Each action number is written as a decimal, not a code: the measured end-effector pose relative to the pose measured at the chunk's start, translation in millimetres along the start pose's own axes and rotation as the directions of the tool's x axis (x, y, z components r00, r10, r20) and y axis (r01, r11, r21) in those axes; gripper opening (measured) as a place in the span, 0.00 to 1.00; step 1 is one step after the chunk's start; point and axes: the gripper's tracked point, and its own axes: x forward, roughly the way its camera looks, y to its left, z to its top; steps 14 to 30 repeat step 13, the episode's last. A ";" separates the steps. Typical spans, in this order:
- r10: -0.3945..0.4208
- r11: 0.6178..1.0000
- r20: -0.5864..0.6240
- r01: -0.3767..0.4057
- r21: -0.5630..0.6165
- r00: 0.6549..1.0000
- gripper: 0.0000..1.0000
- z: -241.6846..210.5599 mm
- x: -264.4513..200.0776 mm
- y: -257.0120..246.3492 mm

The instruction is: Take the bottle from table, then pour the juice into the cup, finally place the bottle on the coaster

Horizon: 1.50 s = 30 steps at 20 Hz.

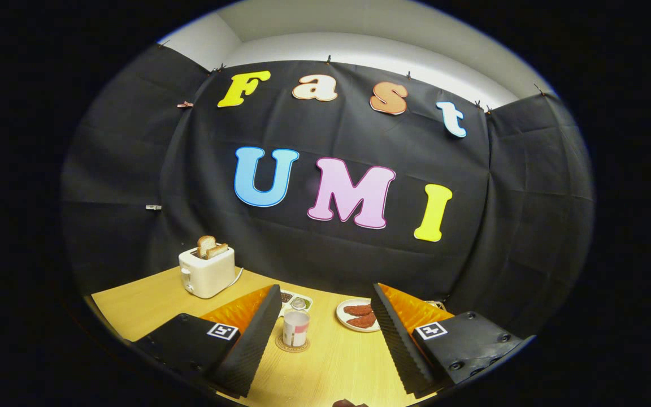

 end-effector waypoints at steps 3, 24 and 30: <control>0.020 0.999 0.005 -0.020 0.051 1.000 0.97 9.7 -19.9 13.0; 0.007 0.991 -0.044 -0.001 0.133 0.999 0.97 -0.9 -55.7 4.4; 0.007 0.991 -0.044 -0.001 0.133 0.999 0.97 -0.9 -55.7 4.4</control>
